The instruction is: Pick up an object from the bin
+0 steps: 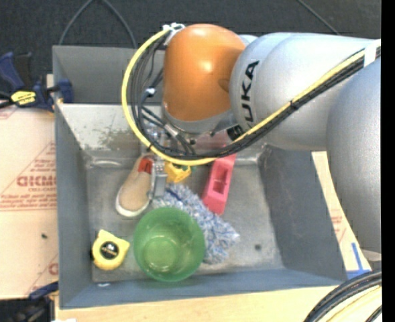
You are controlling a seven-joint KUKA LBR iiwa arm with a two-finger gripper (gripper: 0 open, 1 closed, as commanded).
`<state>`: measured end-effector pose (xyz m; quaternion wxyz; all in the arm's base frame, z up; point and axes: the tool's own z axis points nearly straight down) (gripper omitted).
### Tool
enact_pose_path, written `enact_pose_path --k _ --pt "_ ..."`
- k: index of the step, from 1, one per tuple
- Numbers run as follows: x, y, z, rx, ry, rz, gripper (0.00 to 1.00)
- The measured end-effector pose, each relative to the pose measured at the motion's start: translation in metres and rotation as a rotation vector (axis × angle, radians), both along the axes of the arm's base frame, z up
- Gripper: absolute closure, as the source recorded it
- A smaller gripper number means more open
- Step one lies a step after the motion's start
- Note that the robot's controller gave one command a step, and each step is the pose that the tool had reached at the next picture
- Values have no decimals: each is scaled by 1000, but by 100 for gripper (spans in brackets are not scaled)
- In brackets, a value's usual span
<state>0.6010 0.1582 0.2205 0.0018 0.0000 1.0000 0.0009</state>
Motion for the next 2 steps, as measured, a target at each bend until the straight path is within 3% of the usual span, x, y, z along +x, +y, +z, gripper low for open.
enact_pose_path --k 1,2 --pt "12 -38 -63 -3 4 209 0" --pt "15 -34 -60 -1 -6 377 0"
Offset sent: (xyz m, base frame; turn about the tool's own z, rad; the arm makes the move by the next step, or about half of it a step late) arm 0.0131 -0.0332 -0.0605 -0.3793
